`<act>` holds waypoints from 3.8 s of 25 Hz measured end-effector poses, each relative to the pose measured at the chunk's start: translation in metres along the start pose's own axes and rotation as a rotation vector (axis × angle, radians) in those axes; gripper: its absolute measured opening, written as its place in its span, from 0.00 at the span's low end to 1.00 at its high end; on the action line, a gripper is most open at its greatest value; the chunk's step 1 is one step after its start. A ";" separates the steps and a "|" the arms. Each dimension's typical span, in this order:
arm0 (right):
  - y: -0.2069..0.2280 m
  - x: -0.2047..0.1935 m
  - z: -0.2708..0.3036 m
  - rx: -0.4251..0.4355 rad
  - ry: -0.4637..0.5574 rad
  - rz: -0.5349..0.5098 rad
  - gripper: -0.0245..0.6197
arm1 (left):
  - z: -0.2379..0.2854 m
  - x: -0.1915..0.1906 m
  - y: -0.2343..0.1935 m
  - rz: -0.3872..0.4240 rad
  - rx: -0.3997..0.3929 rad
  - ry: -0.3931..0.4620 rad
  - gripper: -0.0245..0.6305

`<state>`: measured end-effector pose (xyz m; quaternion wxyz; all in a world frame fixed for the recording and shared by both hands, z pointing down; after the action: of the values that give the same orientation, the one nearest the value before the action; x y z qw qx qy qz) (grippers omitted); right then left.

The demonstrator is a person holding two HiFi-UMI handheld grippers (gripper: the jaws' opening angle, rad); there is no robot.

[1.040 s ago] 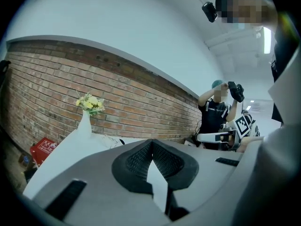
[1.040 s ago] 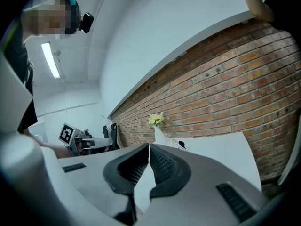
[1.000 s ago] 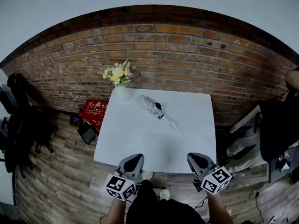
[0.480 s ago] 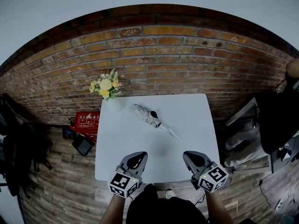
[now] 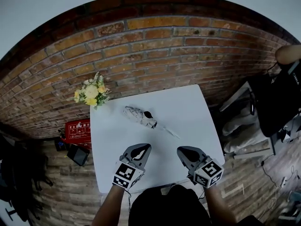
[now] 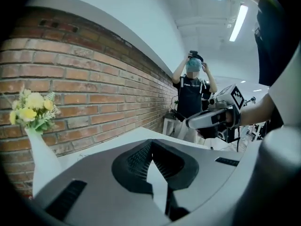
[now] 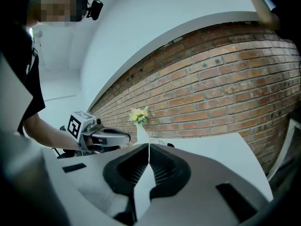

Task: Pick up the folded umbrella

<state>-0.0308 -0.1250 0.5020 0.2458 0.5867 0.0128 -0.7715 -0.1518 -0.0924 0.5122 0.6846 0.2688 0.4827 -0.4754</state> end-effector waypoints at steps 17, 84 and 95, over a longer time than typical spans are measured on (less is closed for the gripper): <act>0.032 -0.022 0.020 -0.079 -0.080 0.015 0.07 | 0.105 -0.042 -0.028 0.337 -0.188 -0.251 0.06; 0.069 -0.045 0.056 -0.090 -0.155 0.072 0.07 | 0.188 -0.078 -0.069 0.959 -0.490 -0.703 0.29; 0.058 -0.033 0.061 -0.054 -0.147 0.035 0.07 | 0.155 -0.014 -0.109 0.798 -0.261 -0.520 0.28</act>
<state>-0.0569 -0.1827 0.5663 0.2750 0.5218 0.0051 -0.8075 -0.1895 -0.2594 0.5956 0.9390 0.2173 0.2109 -0.1629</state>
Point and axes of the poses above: the fingertips, and each gripper's own axes: z forward along the fingers, y to its right, x out of its top, the point moved 1 cm from there along -z, backward along the fingers
